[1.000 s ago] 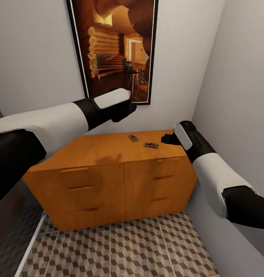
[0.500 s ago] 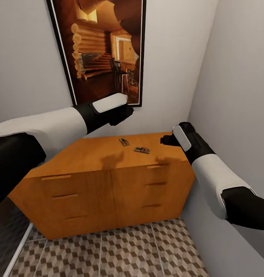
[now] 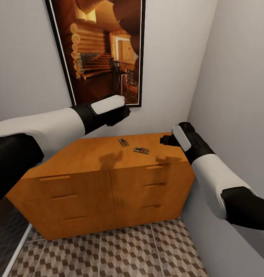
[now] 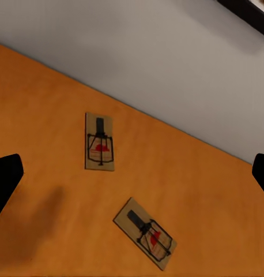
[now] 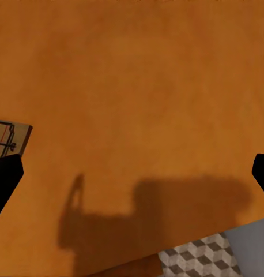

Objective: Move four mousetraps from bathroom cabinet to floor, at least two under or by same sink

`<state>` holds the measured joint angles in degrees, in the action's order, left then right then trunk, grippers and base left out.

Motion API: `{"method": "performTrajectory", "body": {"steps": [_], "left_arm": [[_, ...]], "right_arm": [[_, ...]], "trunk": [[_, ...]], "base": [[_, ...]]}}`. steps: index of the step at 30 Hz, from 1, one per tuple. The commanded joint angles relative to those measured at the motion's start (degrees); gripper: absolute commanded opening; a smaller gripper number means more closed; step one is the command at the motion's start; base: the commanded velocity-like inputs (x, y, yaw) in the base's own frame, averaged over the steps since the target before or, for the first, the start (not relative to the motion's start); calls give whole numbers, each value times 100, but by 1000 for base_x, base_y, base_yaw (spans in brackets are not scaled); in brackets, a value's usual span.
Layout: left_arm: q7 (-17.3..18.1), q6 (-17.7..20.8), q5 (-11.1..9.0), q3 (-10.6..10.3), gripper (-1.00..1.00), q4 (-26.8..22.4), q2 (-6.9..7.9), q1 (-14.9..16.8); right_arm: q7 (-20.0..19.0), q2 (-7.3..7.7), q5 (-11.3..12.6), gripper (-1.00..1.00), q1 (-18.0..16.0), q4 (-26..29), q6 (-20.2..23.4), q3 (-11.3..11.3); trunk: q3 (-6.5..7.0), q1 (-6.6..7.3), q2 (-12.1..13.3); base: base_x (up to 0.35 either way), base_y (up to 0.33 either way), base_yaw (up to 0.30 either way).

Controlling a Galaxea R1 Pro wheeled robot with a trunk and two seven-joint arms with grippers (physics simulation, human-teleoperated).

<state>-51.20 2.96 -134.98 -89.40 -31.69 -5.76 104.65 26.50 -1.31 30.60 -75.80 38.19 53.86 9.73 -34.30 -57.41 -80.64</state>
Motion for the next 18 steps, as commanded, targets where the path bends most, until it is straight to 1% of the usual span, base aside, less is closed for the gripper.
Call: {"method": "performTrajectory", "body": {"steps": [1,4,8,14,18], "left_arm": [[-12,31,-2,-84,100,-2,12,12],[-10,30,-2,-220,100,1,43,12],[-12,34,-2,-337,100,23,81,12],[-73,37,-2,-379,100,307,110,12],[-356,41,-2,-388,100,552,92,-13]], "right_arm": [[55,2,60,100,-5,4,12,20],[52,1,60,100,-5,4,16,20],[50,0,63,100,-5,4,15,20],[45,0,68,100,-5,4,12,14],[42,0,81,100,-1,4,11,12]], "trunk": [[-6,0,-4],[-6,0,-4],[-6,0,-4],[-6,0,-4],[-6,0,-4]], "base": [[1,-2,0],[1,-1,0],[0,0,0],[0,0,0],[0,0,0]]}}
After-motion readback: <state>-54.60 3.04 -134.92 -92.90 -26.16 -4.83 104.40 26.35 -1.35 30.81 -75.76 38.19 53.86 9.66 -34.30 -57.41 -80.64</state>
